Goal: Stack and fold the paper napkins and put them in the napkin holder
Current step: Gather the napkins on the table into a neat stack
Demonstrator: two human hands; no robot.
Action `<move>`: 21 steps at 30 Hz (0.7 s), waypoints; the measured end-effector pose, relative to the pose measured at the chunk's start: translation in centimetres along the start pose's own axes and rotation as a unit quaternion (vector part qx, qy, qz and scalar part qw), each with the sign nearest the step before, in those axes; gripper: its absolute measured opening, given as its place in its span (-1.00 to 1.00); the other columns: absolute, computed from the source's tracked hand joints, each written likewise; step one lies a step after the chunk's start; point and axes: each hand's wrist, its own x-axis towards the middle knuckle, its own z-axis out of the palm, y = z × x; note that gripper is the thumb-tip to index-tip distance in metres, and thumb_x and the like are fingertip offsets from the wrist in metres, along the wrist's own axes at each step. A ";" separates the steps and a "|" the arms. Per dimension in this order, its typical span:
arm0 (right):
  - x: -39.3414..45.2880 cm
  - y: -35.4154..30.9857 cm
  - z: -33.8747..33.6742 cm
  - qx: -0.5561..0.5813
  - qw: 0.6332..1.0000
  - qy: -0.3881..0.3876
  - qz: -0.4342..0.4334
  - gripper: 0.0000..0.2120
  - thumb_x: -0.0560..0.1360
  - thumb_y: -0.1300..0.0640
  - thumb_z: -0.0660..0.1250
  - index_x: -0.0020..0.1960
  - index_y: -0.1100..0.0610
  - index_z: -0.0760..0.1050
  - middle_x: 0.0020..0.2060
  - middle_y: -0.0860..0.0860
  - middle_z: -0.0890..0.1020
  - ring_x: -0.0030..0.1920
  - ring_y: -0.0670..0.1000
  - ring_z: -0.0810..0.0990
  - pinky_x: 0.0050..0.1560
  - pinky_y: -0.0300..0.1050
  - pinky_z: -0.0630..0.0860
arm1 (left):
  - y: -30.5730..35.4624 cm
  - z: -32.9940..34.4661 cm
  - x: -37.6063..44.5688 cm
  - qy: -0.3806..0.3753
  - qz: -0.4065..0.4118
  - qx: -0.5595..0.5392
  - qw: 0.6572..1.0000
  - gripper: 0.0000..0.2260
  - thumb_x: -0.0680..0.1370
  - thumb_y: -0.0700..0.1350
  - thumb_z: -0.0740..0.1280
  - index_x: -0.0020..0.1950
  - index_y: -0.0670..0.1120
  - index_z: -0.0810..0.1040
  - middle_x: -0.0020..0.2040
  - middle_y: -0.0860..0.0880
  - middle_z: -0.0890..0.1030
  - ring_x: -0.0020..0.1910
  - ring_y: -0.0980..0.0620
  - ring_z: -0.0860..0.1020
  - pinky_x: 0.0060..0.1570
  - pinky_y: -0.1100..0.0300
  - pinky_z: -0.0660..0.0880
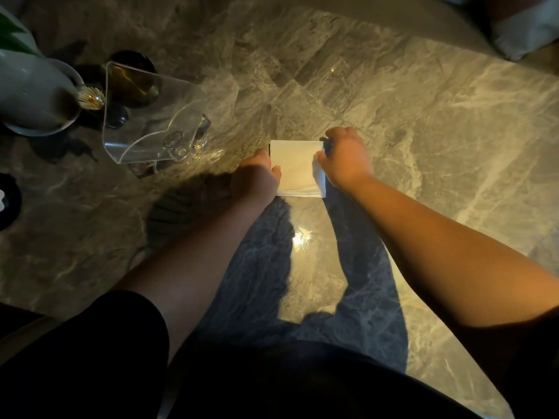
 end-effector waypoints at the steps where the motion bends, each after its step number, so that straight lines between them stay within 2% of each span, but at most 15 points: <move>1: 0.5 -0.4 -0.2 -0.030 0.999 -0.009 -0.036 -0.61 0.50 0.14 0.30 0.31 0.19 0.41 0.24 0.19 0.46 0.25 0.22 0.44 0.18 0.05 0.43 | 0.0 0.0 -0.1 0.010 0.008 0.000 1.000 -0.77 0.55 -0.06 0.32 0.04 -0.24 0.54 -0.04 -0.24 0.63 -0.04 -0.24 0.59 -0.09 0.03 0.53; 4: 2.1 -1.7 -0.4 -0.124 0.984 -0.074 -0.102 -0.55 0.50 0.19 0.30 0.37 0.18 0.35 0.25 0.20 0.48 0.25 0.25 0.44 0.17 0.11 0.47 | -0.1 0.0 -0.3 0.022 0.025 0.003 0.999 -0.77 0.56 -0.08 0.31 0.05 -0.25 0.54 -0.04 -0.25 0.63 -0.03 -0.23 0.59 -0.09 0.03 0.50; 8: 2.9 -2.7 -0.5 -0.221 0.959 -0.147 -0.097 -0.56 0.46 0.14 0.34 0.33 0.10 0.41 0.18 0.15 0.52 0.17 0.23 0.49 0.13 0.14 0.49 | -0.1 -0.1 -0.3 0.010 0.010 -0.001 1.000 -0.76 0.55 -0.06 0.31 0.07 -0.23 0.52 -0.02 -0.24 0.63 -0.01 -0.23 0.58 -0.10 0.05 0.49; 13: 3.2 -2.7 -0.8 -0.197 0.958 -0.204 -0.043 -0.68 0.39 0.14 0.39 0.14 0.06 0.57 0.07 0.09 0.59 0.11 0.20 0.55 0.12 0.05 0.54 | -0.1 -0.3 -0.5 -0.009 0.001 -0.007 1.000 -0.76 0.54 -0.07 0.31 0.09 -0.22 0.50 -0.01 -0.24 0.62 -0.01 -0.24 0.57 -0.11 0.05 0.45; 15: 3.1 -2.3 -1.0 -0.169 0.964 -0.200 -0.052 -0.81 0.36 0.14 0.41 -0.02 0.07 0.55 -0.07 0.08 0.55 0.04 0.19 0.54 0.02 0.00 0.54 | -0.2 -0.5 -0.5 -0.017 0.001 -0.013 1.000 -0.76 0.54 -0.07 0.32 0.10 -0.22 0.50 0.00 -0.24 0.62 0.00 -0.24 0.57 -0.10 0.05 0.45; 17: 2.7 -1.9 -1.3 -0.122 0.972 -0.186 -0.079 -0.90 0.39 0.20 0.36 -0.12 0.12 0.48 -0.18 0.06 0.52 -0.05 0.16 0.53 -0.13 -0.08 0.44 | -0.4 -0.6 -0.5 -0.038 -0.006 -0.025 0.999 -0.73 0.52 -0.05 0.35 0.13 -0.20 0.50 0.02 -0.21 0.62 0.02 -0.23 0.57 -0.09 0.07 0.45; 19: 2.0 -1.7 -2.1 -0.073 0.977 -0.168 -0.109 -0.92 0.41 0.26 0.32 -0.10 0.17 0.49 -0.19 0.05 0.52 -0.11 0.12 0.50 -0.16 -0.11 0.36 | -0.7 -0.8 -0.2 -0.089 -0.030 -0.056 0.994 -0.65 0.49 0.00 0.38 0.21 -0.13 0.46 0.09 -0.17 0.60 0.05 -0.18 0.56 -0.03 0.10 0.46; 21: 1.3 -1.6 -3.5 -0.050 0.975 -0.155 -0.153 -0.89 0.42 0.27 0.32 -0.05 0.20 0.51 -0.19 0.00 0.52 -0.14 0.06 0.48 -0.16 -0.14 0.34 | -0.7 -1.8 0.0 -0.131 -0.041 -0.101 0.985 -0.51 0.44 0.05 0.42 0.31 -0.02 0.40 0.24 -0.10 0.51 0.14 -0.11 0.54 0.12 0.05 0.49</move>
